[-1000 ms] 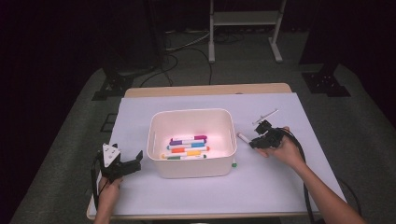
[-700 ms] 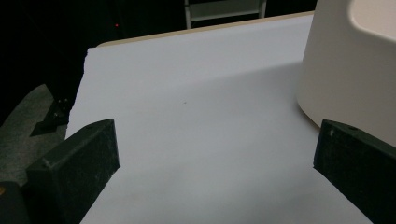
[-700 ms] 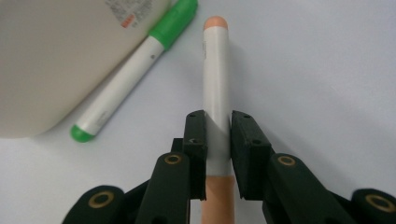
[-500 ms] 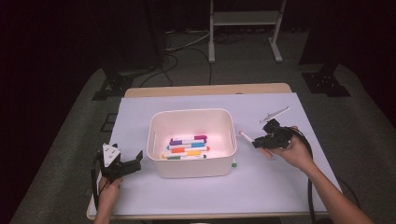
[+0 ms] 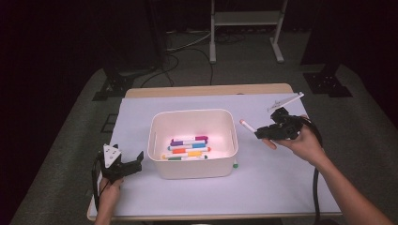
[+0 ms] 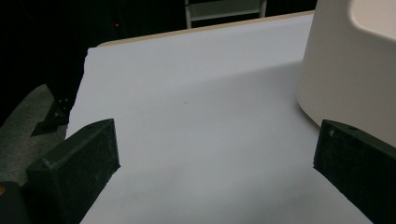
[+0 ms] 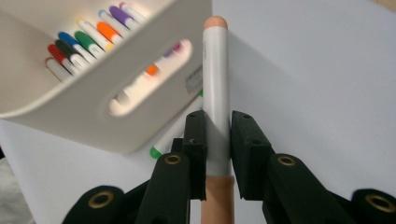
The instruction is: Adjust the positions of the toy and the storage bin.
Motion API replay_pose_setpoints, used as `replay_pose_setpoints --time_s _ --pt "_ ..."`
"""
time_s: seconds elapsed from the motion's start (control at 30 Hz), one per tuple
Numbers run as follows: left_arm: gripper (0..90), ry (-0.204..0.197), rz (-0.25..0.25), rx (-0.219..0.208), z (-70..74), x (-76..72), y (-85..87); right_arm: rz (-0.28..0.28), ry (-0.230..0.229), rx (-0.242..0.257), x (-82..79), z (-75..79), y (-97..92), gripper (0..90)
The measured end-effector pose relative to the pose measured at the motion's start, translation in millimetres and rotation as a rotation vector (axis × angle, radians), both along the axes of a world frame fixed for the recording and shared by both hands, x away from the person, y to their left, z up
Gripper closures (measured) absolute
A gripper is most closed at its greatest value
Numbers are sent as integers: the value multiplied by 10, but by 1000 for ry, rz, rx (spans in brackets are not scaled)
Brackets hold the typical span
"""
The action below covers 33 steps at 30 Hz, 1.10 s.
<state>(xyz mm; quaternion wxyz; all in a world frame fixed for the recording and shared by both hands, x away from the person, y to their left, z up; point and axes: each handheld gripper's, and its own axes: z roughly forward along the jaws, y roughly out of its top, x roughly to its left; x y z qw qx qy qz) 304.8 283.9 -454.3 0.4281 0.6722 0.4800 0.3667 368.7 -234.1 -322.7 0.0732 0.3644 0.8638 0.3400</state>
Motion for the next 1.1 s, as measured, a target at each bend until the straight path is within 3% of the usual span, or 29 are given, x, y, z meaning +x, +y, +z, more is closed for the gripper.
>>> replay_pose_setpoints --time_s 0.2,0.47,0.83,1.1 --pt "0 4 -2 5 2 -3 2 55 -36 29 -86 297 148 762" --pt "0 1 -3 11 2 -6 -6 178 -69 40 -168 600 511 762" --pt "0 1 -5 7 2 -6 -2 346 -34 28 -173 646 1131 761" --pt "0 -1 -6 3 1 -4 -4 431 1 28 -108 544 1512 761"
